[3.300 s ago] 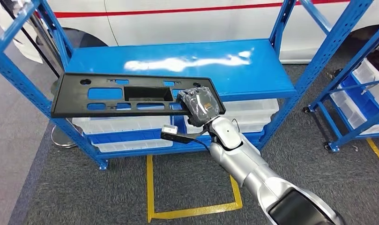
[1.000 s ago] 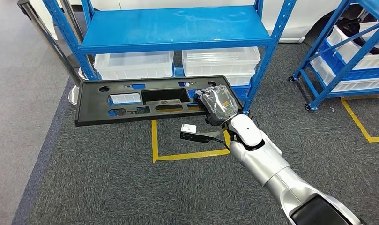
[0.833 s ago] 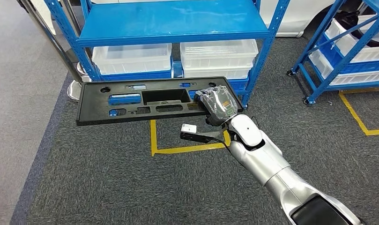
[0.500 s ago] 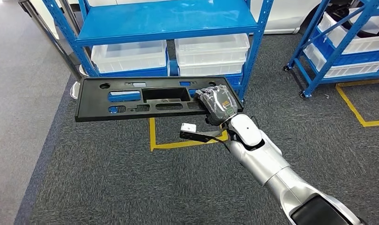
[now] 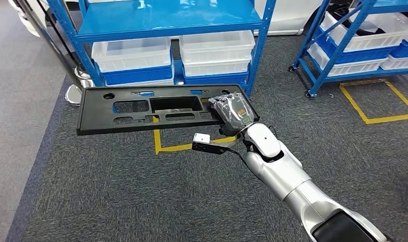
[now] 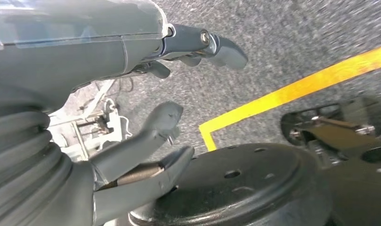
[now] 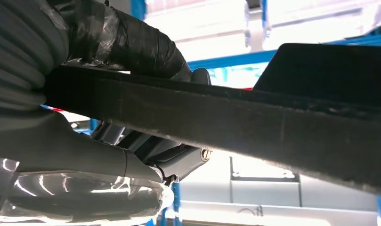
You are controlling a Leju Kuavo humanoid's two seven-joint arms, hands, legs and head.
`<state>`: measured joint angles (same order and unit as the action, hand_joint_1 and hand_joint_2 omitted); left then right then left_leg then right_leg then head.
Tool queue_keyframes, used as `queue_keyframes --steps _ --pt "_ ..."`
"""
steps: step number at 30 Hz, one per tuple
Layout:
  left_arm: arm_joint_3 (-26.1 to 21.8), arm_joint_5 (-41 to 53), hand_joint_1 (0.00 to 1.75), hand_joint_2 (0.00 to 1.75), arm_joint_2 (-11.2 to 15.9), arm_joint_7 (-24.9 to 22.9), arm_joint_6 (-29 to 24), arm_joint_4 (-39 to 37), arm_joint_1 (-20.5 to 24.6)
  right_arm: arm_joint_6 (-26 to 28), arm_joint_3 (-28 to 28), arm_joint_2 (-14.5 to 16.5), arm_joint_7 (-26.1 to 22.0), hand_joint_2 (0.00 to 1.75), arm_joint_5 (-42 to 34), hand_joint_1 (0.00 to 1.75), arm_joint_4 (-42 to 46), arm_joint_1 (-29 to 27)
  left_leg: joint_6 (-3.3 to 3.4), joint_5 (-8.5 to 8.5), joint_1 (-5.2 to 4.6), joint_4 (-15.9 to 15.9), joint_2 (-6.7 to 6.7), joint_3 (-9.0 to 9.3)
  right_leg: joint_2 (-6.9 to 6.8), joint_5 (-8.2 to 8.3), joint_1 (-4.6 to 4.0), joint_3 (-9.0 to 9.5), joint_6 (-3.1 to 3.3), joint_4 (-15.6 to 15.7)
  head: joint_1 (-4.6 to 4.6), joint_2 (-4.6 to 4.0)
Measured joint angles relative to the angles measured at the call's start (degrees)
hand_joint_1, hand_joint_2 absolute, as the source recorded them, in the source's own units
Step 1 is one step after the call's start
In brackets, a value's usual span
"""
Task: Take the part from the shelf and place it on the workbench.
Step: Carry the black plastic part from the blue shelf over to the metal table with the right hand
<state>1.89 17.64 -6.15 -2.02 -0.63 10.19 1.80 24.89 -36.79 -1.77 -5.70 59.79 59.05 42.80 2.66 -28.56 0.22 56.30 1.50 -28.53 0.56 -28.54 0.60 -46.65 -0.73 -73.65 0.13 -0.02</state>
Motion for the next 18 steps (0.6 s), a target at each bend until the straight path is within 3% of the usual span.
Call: queue_keyframes --steps 1,2,5,7,10,12,14,16,17,18 --pt "-0.09 0.00 0.00 1.75 -0.02 0.05 0.01 0.00 -0.06 -0.04 0.00 -0.01 -0.01 1.75 -0.08 1.68 -0.03 -0.06 -0.07 0.27 0.03 0.21 0.54 -0.57 -0.17 -0.78 0.17 -0.08 -0.23 -1.86 -0.01 0.01" --pt "-0.18 0.00 0.00 1.75 -0.02 0.10 0.02 0.00 -0.08 -0.09 0.00 -0.02 -0.01 1.75 -0.14 1.68 -0.05 -0.10 -0.16 0.46 0.07 0.47 1.05 -1.08 -0.39 -0.63 0.35 0.94 -0.41 -1.66 -0.01 0.01" --pt "-0.40 0.00 0.00 1.75 -0.04 0.17 0.04 0.00 -0.07 -0.34 0.00 -0.02 0.08 1.75 -0.26 1.68 -0.03 -0.02 -0.84 0.28 0.10 1.73 2.47 -2.13 -2.72 1.77 0.44 8.44 -0.60 8.55 0.00 0.01" --pt "-0.57 0.00 0.00 1.75 -0.02 0.21 0.04 0.00 -0.10 -0.62 0.00 0.03 0.16 1.75 -0.35 1.68 0.05 0.05 -1.49 -0.05 -0.18 2.52 3.24 -2.52 -3.76 1.88 0.12 10.68 -0.01 12.56 -0.04 0.01" --pt "-0.72 0.02 0.00 1.75 0.05 0.27 0.03 0.00 -0.08 -0.97 0.00 0.00 0.19 1.75 -0.43 1.68 0.11 -0.03 -2.27 -0.18 -0.22 2.64 4.22 -2.56 -2.41 2.14 -0.06 10.38 1.20 12.78 -0.08 0.01" --pt "-0.77 0.04 0.00 1.75 0.10 0.30 0.04 0.00 -0.07 -1.01 0.00 -0.01 0.19 1.75 -0.47 1.68 0.11 0.06 -2.87 -1.92 0.02 4.65 2.63 -3.38 -1.55 2.57 0.16 10.16 1.94 13.01 -0.08 0.01" --pt "-0.81 0.05 0.00 1.75 0.13 0.33 0.06 0.00 -0.11 -1.02 0.00 0.09 0.17 1.75 -0.53 1.68 0.11 0.13 -3.25 -5.78 0.20 11.15 0.01 -6.21 -0.67 2.95 0.22 9.79 2.47 13.08 -0.09 0.02" --pt "-0.84 0.10 0.00 1.75 0.12 0.34 0.06 0.00 -0.12 -1.04 0.00 0.17 0.14 1.75 -0.57 1.68 0.11 0.10 -3.29 -8.37 0.24 18.02 -0.94 -9.37 0.46 3.26 0.07 9.40 2.69 13.06 -0.09 0.02" --pt "-0.84 0.13 0.00 1.75 0.12 0.34 0.05 0.00 -0.11 -1.04 0.00 0.17 0.13 1.75 -0.58 1.68 0.10 0.08 -3.18 -8.14 0.23 19.07 -1.06 -9.84 1.08 3.40 0.00 9.30 2.71 13.05 -0.09 0.02" --pt "-0.84 0.16 0.00 1.75 0.12 0.34 0.05 0.00 -0.11 -1.03 0.00 0.17 0.10 1.75 -0.58 1.68 0.10 0.07 -2.96 -6.73 0.23 17.69 -1.21 -9.16 1.76 3.53 -0.06 9.26 2.64 13.05 -0.09 0.01"
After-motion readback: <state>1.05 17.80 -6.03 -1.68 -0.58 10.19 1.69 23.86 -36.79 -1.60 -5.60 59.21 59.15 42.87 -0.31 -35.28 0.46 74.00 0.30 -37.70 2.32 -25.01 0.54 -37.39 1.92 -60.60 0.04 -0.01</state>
